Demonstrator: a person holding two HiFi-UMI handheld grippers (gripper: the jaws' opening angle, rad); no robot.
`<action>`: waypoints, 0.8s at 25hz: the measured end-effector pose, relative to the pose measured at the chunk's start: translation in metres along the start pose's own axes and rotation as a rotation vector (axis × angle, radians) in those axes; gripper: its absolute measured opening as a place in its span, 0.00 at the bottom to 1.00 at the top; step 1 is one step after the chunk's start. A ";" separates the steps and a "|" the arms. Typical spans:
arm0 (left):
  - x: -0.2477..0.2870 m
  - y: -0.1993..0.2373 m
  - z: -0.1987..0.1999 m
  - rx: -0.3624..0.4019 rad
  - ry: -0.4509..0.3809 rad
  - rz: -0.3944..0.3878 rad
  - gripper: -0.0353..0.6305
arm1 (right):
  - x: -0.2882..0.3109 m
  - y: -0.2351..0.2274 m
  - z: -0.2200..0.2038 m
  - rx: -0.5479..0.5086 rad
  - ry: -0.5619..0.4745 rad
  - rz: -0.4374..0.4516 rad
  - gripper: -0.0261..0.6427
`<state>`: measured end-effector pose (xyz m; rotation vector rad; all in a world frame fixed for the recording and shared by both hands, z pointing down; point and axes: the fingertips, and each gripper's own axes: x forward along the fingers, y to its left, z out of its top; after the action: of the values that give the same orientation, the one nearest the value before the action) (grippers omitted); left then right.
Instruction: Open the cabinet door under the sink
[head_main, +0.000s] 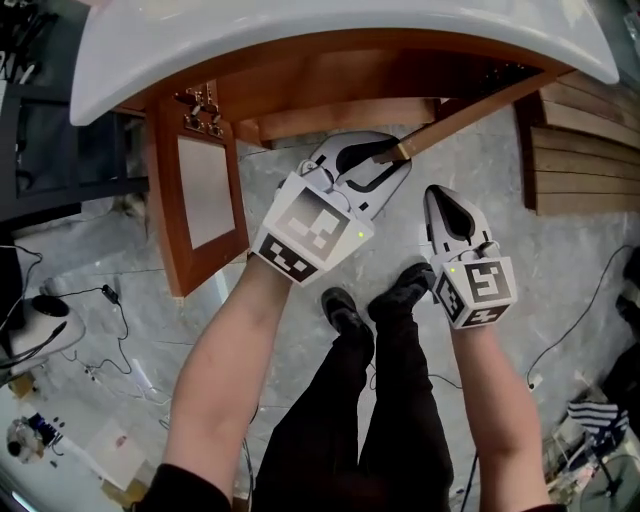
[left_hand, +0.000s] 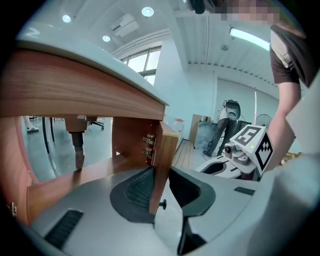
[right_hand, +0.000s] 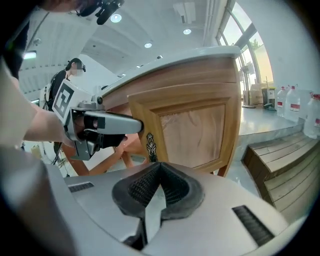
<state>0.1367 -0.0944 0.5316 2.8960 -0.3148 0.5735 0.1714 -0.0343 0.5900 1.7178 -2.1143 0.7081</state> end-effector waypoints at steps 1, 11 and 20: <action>0.000 -0.006 -0.002 -0.005 0.005 0.000 0.20 | -0.006 -0.001 0.000 0.009 -0.005 -0.006 0.06; 0.008 -0.054 -0.001 -0.044 0.021 0.045 0.20 | -0.071 -0.005 -0.019 0.008 0.004 0.047 0.06; 0.027 -0.113 0.000 -0.123 0.007 0.057 0.20 | -0.120 -0.035 -0.036 -0.006 0.023 0.083 0.06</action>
<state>0.1879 0.0098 0.5275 2.7745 -0.4179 0.5528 0.2298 0.0780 0.5613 1.6186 -2.1806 0.7412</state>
